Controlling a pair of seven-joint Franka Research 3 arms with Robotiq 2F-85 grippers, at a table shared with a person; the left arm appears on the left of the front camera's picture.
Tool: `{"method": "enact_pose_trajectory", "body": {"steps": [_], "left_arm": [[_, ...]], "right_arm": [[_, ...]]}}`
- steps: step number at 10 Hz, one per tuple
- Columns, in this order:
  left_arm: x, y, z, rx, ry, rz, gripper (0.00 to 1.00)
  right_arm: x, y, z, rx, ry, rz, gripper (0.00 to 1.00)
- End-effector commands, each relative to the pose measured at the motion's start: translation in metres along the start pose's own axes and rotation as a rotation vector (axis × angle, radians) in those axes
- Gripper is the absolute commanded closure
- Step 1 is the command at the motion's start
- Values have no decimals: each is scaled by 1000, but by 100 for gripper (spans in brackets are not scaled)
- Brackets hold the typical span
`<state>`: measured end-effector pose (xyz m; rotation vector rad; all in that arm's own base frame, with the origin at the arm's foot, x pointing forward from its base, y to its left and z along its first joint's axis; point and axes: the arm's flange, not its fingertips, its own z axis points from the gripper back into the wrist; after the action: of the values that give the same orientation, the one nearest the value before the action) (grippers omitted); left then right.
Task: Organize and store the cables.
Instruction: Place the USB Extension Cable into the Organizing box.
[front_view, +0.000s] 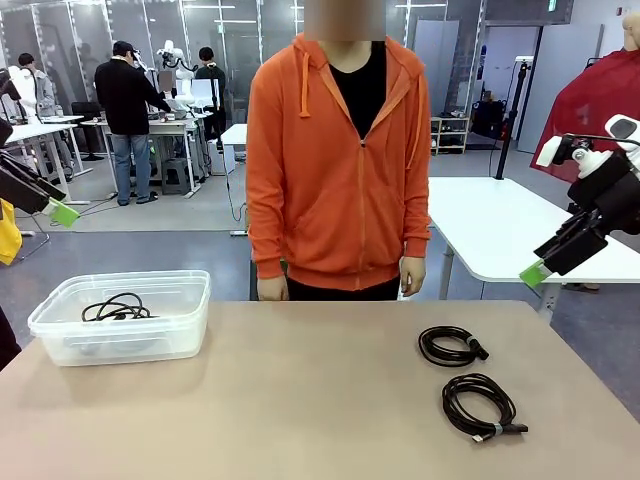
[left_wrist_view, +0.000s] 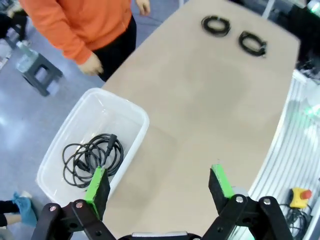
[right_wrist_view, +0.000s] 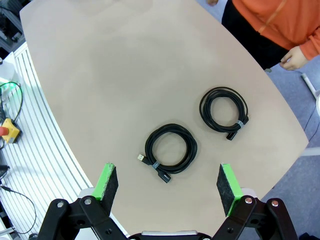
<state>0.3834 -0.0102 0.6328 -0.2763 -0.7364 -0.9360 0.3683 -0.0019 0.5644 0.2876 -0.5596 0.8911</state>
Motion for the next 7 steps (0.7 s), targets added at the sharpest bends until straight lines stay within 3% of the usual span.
{"method": "enact_pose_trajectory", "body": {"steps": [1, 4, 7], "left_arm": [[1, -2, -2, 14, 18, 19, 0], [1, -2, -2, 14, 18, 19, 0], [1, -2, -2, 14, 18, 19, 0]], "right_arm": [[1, -1, 1, -1, -1, 4, 0], [0, 0, 0, 0, 0, 0, 0], [-18, 34, 6, -52, 79, 260, 0]]}}
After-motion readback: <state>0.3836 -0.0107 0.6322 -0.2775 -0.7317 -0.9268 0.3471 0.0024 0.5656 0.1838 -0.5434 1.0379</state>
